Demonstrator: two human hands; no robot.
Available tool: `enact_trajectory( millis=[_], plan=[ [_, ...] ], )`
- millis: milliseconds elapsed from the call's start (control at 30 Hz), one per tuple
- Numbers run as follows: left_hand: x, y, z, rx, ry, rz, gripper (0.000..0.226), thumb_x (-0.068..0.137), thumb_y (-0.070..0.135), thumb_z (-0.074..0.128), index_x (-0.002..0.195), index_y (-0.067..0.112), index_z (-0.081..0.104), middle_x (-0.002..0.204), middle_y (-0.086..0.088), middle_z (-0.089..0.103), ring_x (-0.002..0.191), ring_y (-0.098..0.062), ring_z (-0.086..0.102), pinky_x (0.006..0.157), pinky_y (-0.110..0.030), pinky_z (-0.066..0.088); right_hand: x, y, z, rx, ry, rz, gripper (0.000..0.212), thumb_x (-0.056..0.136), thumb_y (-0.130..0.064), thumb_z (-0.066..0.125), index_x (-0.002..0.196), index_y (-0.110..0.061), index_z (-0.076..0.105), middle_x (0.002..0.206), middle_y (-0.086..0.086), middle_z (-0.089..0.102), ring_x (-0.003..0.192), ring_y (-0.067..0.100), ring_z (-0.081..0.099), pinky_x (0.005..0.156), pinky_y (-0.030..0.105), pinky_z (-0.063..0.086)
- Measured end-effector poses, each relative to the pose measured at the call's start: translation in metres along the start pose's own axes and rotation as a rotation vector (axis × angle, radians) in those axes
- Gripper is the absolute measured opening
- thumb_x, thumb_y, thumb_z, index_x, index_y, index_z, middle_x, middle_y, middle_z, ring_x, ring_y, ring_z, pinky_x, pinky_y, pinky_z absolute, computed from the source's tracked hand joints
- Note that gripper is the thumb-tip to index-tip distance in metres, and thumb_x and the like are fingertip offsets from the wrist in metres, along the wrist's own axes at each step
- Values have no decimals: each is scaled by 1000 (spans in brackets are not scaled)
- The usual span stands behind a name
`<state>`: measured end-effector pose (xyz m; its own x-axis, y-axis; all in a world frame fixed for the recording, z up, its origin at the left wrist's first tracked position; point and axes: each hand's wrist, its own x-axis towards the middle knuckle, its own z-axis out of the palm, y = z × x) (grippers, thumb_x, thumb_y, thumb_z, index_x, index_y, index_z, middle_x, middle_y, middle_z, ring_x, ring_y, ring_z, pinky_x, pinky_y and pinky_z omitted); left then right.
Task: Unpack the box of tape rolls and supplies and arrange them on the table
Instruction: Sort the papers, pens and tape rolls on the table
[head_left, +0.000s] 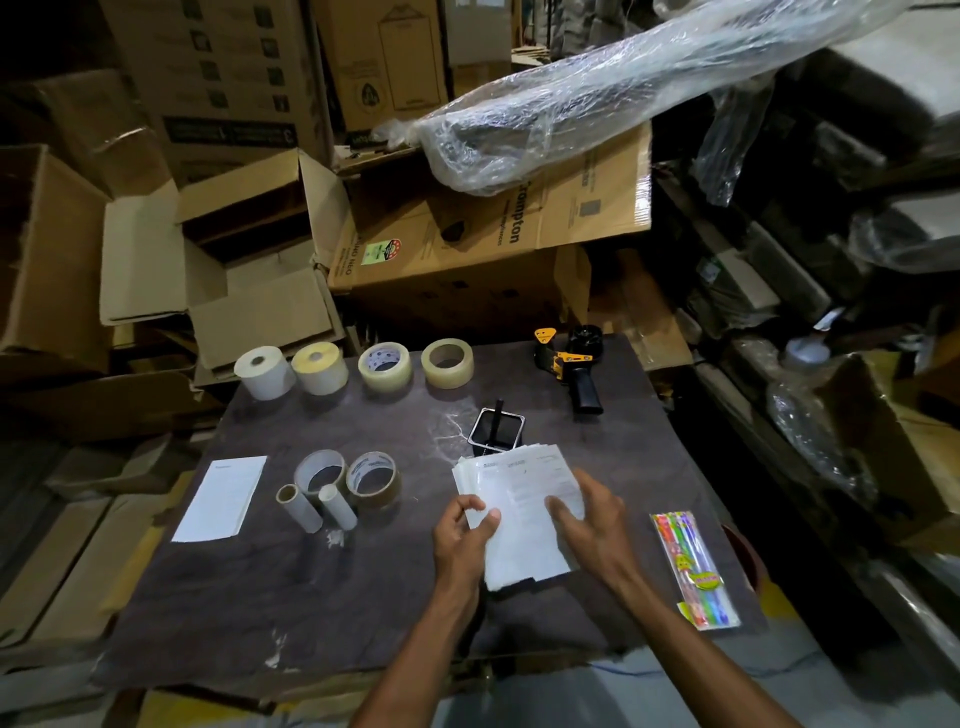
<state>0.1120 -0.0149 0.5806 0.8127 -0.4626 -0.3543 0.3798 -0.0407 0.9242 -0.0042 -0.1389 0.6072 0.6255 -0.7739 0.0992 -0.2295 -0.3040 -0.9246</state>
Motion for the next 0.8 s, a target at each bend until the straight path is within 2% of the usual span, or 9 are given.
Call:
enact_trajectory(
  millis=[100,200,300,367,500,667,733,800],
  plan=[
    [-1,1,0,-23,-3,-7,21,86,-5,65,85,12,54,91,-6,75,79,-24,70,70,-46,59,4,1,-8,93,54,61,33,88,-9,67,111,-32,59,97,-23,66,86,-11,65,70,11,53],
    [-1,2,-1,-58,-20,-4,24,87,-11,60,84,11,50,92,-5,76,80,-20,71,67,-37,59,11,5,-19,201,109,143,34,86,-10,70,109,-31,56,99,-16,68,89,0,67,72,20,54],
    [-1,1,-5,-37,-11,1,25,86,-10,61,84,12,51,93,-4,76,82,-22,71,70,-39,58,16,10,-29,261,155,181,37,84,-8,73,115,-17,54,104,-6,68,93,7,66,68,17,52],
    [0,0,-6,-29,-6,4,24,86,-10,62,85,12,51,94,-5,76,82,-22,71,72,-42,58,17,9,-34,244,148,195,39,83,-10,74,116,-18,54,105,-8,67,93,4,66,64,15,53],
    [-1,0,-6,-36,-3,4,25,86,-10,63,83,11,50,94,-7,76,84,-25,71,74,-46,58,14,8,-33,216,102,193,37,83,-11,75,113,-22,57,101,-13,68,87,-2,68,61,13,53],
    [-5,2,1,-66,-28,-25,22,89,-3,62,79,12,49,95,-9,76,86,-31,71,77,-51,57,13,9,-15,170,-13,208,32,85,-15,73,113,-24,60,102,-12,69,87,1,67,60,13,53],
    [-6,3,4,-90,-46,-38,24,86,-1,63,75,14,49,93,-15,73,83,-33,69,77,-53,55,14,12,-5,188,-72,243,29,86,-14,72,112,-23,61,103,-6,70,86,4,69,64,16,55],
    [-7,3,4,-100,-67,-48,22,75,2,66,71,17,49,94,-19,73,83,-35,69,75,-51,55,13,19,3,221,-154,305,26,88,-17,70,110,-23,61,106,-1,71,89,12,71,75,29,60]
  ],
)
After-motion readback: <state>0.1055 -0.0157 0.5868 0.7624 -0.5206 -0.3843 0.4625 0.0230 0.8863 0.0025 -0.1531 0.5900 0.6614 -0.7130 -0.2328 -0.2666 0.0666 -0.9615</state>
